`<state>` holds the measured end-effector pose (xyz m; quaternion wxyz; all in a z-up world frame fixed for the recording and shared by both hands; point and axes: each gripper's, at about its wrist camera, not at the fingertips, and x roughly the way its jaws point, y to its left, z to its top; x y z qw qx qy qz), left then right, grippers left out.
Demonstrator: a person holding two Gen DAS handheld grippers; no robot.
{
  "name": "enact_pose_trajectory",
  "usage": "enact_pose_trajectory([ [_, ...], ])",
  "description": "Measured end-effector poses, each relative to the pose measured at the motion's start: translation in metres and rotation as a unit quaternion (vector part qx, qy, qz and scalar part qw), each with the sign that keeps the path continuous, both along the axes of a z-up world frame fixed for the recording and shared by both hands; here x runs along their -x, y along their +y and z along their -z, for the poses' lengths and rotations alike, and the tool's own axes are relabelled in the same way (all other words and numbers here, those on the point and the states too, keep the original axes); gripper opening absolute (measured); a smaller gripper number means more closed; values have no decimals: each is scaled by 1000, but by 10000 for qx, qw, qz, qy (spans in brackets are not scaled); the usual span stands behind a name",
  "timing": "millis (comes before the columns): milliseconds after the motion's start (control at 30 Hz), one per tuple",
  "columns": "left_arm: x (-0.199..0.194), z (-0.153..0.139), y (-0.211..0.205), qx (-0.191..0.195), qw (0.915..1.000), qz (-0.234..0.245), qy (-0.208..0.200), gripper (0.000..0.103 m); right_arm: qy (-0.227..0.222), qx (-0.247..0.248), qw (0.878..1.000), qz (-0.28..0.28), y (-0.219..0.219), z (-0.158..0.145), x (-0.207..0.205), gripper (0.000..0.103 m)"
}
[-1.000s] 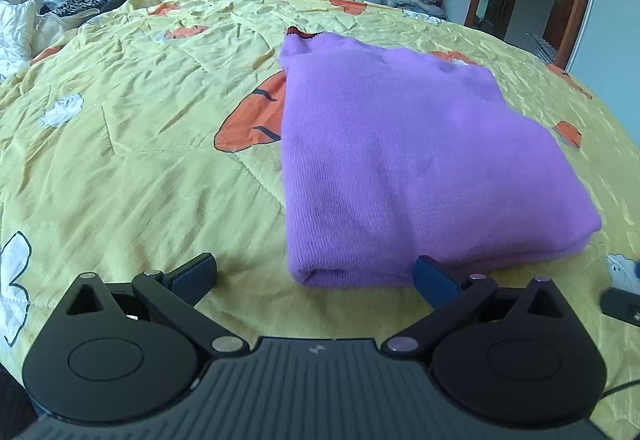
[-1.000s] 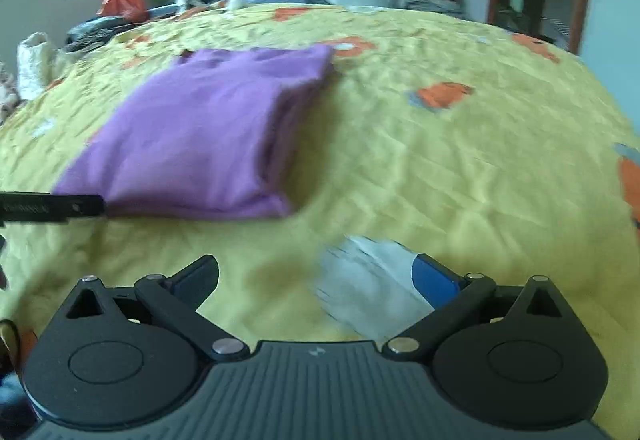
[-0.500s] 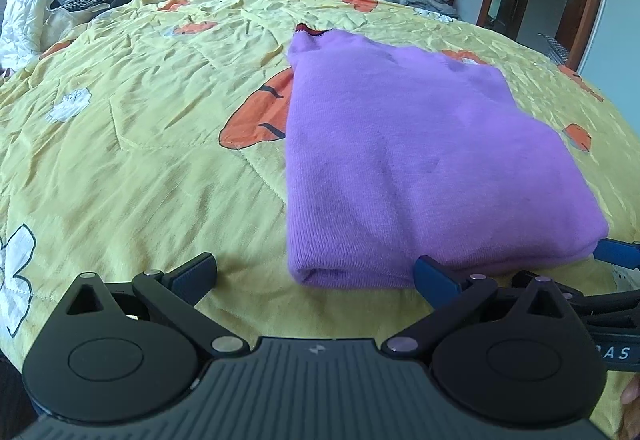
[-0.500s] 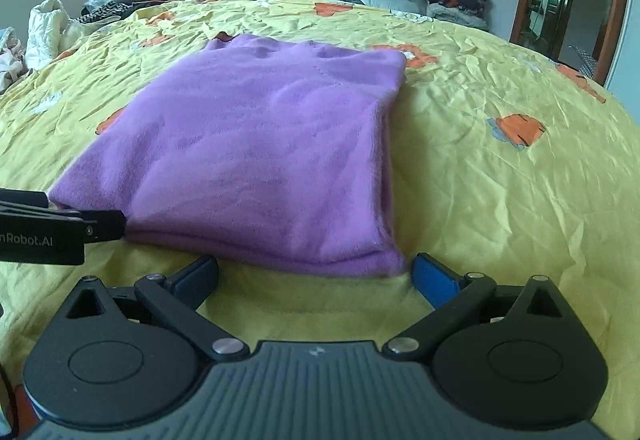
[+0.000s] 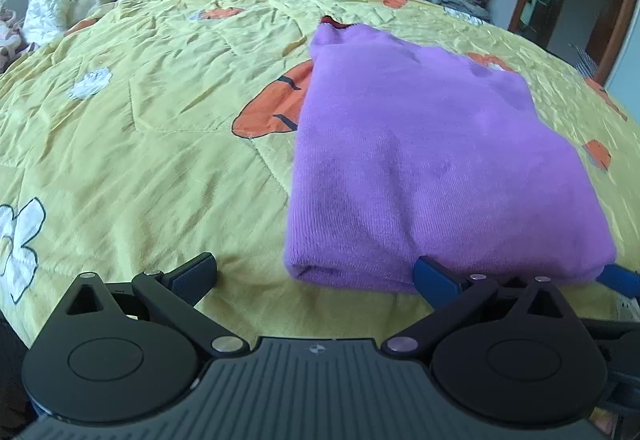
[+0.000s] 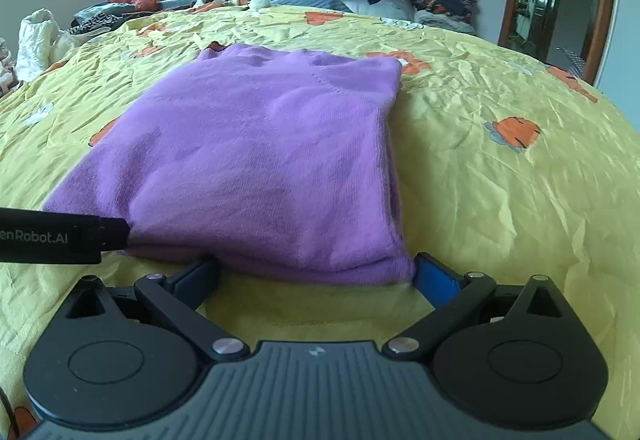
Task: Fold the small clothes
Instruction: 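Press the folded sweater edge flat with both open grippers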
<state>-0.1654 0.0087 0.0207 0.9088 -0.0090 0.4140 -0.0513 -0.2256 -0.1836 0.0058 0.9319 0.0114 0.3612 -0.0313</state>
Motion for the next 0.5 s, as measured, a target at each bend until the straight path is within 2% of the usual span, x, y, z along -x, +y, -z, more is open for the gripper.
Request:
enact_pose_trajectory([
  [500, 3, -1, -3, 16, 9999, -137, 12, 103, 15, -5, 10000, 35, 2, 0, 2, 103],
])
